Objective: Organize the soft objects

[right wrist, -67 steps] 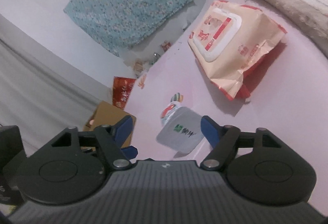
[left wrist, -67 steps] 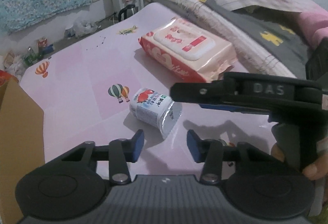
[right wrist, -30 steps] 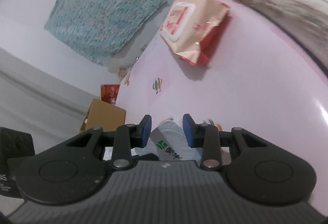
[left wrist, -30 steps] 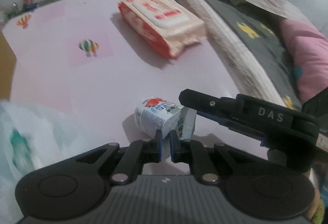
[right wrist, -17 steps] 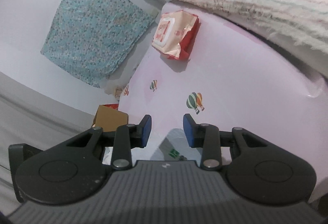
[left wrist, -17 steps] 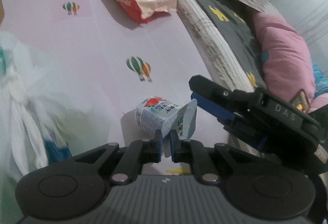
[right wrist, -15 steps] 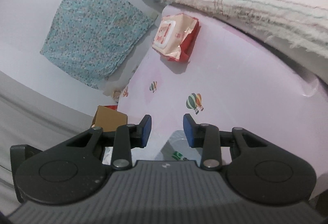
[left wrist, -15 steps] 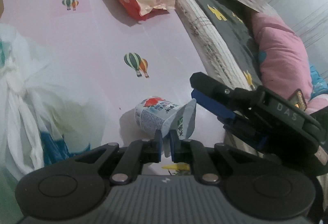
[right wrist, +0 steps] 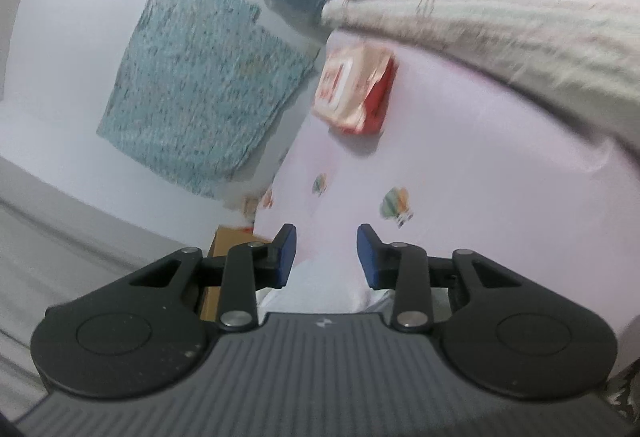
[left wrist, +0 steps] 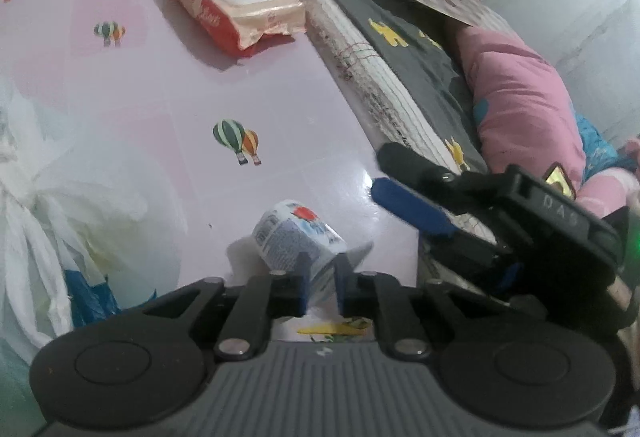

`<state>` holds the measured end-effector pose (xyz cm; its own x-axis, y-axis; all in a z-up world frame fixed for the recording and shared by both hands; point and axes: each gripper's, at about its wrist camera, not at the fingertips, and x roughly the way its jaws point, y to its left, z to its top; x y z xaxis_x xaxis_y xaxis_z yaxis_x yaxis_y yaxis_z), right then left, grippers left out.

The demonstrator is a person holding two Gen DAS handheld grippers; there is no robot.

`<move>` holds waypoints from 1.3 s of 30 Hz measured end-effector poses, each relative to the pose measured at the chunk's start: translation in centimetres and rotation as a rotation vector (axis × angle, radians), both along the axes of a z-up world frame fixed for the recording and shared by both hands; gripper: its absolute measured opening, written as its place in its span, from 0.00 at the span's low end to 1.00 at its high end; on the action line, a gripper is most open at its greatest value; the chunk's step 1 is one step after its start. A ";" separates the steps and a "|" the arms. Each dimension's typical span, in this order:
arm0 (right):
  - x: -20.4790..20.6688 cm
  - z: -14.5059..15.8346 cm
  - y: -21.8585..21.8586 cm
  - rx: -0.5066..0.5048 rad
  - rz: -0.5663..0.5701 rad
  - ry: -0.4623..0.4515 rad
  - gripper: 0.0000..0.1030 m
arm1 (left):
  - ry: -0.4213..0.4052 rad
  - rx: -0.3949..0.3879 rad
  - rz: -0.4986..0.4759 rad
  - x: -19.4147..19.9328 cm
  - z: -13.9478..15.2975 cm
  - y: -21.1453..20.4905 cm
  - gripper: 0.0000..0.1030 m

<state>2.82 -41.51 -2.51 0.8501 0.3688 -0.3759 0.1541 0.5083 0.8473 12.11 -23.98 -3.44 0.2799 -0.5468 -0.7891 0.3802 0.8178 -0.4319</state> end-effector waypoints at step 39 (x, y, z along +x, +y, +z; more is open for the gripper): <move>-0.8 -3.1 2.3 -0.002 0.230 0.050 0.65 | -0.139 0.277 -0.060 -3.9 -1.9 -0.9 0.16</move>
